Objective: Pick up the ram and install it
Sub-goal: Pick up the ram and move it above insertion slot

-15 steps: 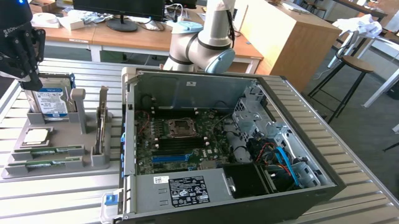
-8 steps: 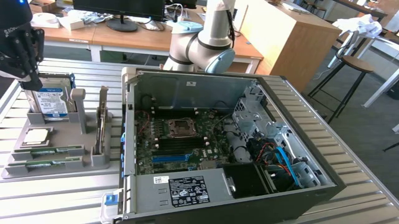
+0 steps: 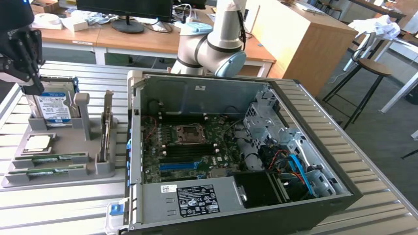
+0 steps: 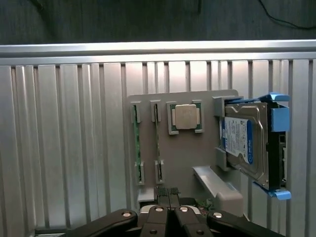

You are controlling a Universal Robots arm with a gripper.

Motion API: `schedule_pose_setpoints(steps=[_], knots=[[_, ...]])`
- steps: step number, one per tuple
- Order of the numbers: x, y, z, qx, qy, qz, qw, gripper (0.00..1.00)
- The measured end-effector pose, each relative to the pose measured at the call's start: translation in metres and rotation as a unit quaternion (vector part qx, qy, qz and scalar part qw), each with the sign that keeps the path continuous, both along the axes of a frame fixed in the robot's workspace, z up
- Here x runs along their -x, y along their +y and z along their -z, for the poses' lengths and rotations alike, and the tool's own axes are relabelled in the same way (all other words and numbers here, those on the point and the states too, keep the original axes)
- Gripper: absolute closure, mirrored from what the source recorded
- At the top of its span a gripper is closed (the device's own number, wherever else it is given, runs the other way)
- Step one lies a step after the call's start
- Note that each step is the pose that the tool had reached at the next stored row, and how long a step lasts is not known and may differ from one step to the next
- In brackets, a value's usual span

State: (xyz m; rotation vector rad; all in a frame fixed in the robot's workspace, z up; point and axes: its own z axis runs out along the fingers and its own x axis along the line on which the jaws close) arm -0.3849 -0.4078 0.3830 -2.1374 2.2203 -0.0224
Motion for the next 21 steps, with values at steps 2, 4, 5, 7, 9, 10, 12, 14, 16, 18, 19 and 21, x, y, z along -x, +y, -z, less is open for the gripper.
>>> schedule_pose_setpoints(steps=[2, 4, 5, 7, 9, 10, 12, 14, 16, 18, 19, 21], knots=[[0.0, 0.0, 0.0004, 0.0, 0.0, -0.018, 0.9998, 0.9], [0.0, 0.0, 0.0008, 0.0, 0.0, -0.036, 0.9993, 0.9], [0.0, 0.0, 0.0009, 0.0, 0.0, -0.044, 0.999, 0.9], [0.0, 0.0, 0.0009, 0.0, 0.0, -0.048, 0.9989, 0.9], [0.0, 0.0, 0.001, 0.0, 0.0, -0.048, 0.9989, 0.9], [0.0, 0.0, 0.001, 0.0, 0.0, -0.048, 0.9989, 0.9], [-0.0001, 0.0, 0.0013, -0.0004, 0.0013, -0.048, 0.9989, 0.9], [-0.0007, -0.0001, 0.0011, -0.0013, 0.0097, -0.048, 0.9988, 0.9], [-0.0012, 0.0, 0.0011, -0.0024, 0.0208, -0.048, 0.9986, 0.9], [-0.0016, 0.0, 0.001, -0.0031, 0.0285, -0.048, 0.9985, 0.9], [-0.0015, 0.0, 0.0011, -0.0032, 0.0297, -0.047, 0.9984, 0.9], [-0.0016, 0.0, 0.001, -0.0031, 0.0303, -0.047, 0.9984, 0.9]])
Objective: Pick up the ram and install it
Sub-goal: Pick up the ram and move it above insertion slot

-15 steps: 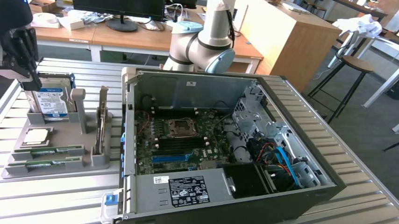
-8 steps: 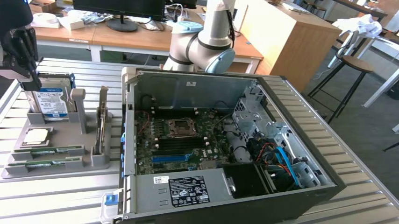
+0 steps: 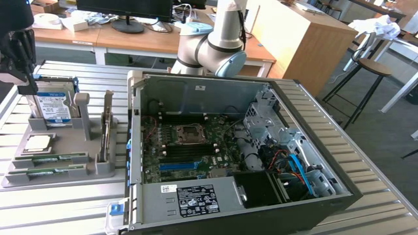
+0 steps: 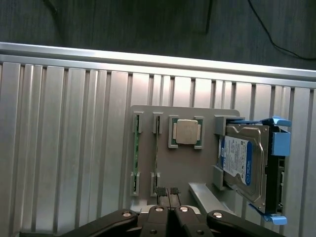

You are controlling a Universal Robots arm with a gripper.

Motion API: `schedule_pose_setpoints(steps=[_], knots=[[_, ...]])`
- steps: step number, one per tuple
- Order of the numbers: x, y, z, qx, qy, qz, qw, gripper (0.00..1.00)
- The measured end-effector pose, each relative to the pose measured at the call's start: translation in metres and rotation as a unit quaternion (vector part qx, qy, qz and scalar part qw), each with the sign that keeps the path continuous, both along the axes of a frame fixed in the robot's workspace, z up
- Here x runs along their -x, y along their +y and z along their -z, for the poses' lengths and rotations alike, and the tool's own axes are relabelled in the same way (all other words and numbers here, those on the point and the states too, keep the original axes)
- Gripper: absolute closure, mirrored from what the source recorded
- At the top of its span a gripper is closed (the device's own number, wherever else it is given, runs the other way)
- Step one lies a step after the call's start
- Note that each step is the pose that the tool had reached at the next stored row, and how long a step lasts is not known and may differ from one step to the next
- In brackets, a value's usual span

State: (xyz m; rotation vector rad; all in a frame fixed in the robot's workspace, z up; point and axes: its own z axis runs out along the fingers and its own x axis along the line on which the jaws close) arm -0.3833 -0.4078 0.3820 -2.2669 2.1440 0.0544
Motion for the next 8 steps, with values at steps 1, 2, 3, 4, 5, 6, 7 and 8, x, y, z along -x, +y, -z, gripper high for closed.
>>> schedule_pose_setpoints(steps=[1, 2, 3, 4, 5, 6, 7, 8], knots=[[-0.0006, 0.0, 0.0, 0.0, 0.0004, 0.0, 1.0, 0.9], [-0.0015, -0.0001, 0.0, 0.0, 0.0012, 0.0, 1.0, 0.9], [-0.0025, -0.0001, 0.0, 0.0, 0.0023, 0.0, 1.0, 0.9], [-0.0034, 0.0, 0.0, 0.0, 0.003, 0.0, 1.0, 0.9], [-0.0037, 0.0, 0.0001, -0.0001, 0.0032, 0.0, 1.0, 0.9], [-0.0037, 0.0, 0.0001, -0.0001, 0.0032, 0.0, 1.0, 0.9], [-0.0037, 0.0, 0.0001, -0.0001, 0.0033, 0.0, 1.0, 0.9], [-0.0037, 0.0, 0.0001, -0.0001, 0.0033, 0.0, 1.0, 0.9]])
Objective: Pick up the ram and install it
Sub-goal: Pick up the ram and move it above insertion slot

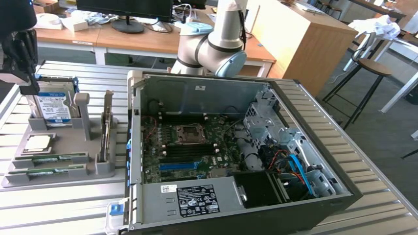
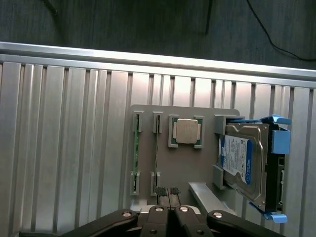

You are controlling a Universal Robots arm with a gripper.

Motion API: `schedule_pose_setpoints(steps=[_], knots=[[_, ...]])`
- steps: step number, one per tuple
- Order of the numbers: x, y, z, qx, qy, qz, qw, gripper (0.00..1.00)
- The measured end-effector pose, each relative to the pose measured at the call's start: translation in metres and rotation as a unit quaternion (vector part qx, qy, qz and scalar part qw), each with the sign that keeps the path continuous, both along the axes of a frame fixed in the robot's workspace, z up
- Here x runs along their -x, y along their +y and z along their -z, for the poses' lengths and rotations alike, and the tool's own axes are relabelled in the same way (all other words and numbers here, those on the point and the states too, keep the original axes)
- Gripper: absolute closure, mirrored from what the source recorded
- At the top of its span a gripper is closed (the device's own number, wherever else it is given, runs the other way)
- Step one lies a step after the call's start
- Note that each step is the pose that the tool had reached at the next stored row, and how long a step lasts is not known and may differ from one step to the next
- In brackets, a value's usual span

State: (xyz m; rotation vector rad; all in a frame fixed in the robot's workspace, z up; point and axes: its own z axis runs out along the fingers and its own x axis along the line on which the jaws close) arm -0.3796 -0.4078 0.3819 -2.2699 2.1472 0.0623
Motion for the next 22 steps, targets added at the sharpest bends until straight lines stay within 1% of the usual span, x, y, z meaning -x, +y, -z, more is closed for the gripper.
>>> schedule_pose_setpoints(steps=[5, 16, 19, 22], knots=[[-0.0047, 0.0, 0.0, 0.0, 0.0005, 0.0, 1.0, 0.9], [-0.0049, 0.0, 0.0, 0.0, 0.0005, 0.0, 1.0, 0.9], [-0.0049, 0.0, 0.0014, -0.0003, 0.0004, 0.0, 1.0, 0.9], [-0.0049, 0.0, 0.005, -0.0004, 0.0004, 0.0, 1.0, 0.9]])
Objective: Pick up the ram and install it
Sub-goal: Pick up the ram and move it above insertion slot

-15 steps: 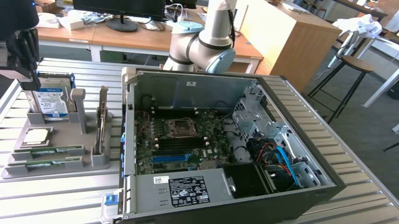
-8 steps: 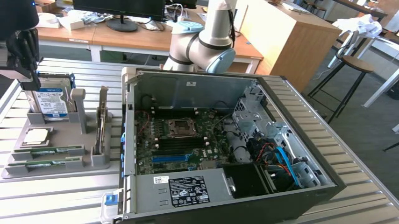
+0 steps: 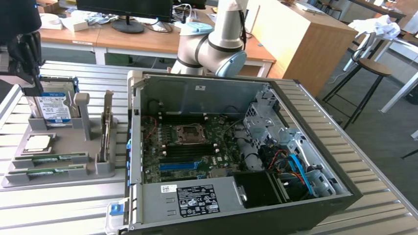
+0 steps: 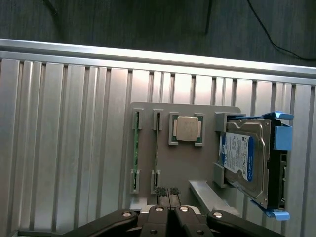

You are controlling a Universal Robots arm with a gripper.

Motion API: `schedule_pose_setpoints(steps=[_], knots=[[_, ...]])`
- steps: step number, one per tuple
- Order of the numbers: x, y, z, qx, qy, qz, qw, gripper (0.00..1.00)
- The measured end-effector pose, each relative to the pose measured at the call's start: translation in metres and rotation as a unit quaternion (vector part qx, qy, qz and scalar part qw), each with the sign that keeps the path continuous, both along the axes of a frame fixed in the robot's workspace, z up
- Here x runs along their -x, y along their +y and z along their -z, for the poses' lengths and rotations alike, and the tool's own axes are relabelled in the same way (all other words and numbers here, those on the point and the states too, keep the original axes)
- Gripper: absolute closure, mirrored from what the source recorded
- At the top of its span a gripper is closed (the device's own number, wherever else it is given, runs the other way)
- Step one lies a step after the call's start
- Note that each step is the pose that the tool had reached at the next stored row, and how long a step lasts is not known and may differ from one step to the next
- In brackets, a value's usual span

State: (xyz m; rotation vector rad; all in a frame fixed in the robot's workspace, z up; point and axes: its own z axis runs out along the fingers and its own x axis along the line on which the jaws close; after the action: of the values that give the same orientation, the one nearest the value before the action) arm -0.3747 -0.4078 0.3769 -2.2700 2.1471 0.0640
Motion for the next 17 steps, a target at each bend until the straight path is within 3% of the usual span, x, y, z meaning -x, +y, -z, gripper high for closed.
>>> schedule_pose_setpoints(steps=[12, 17], knots=[[0.0, -0.0001, 0.0197, 0.0, 0.0, 0.0, 1.0, 0.9], [0.0, 0.0, 0.0201, 0.0, 0.0001, 0.0, 1.0, 0.9]])
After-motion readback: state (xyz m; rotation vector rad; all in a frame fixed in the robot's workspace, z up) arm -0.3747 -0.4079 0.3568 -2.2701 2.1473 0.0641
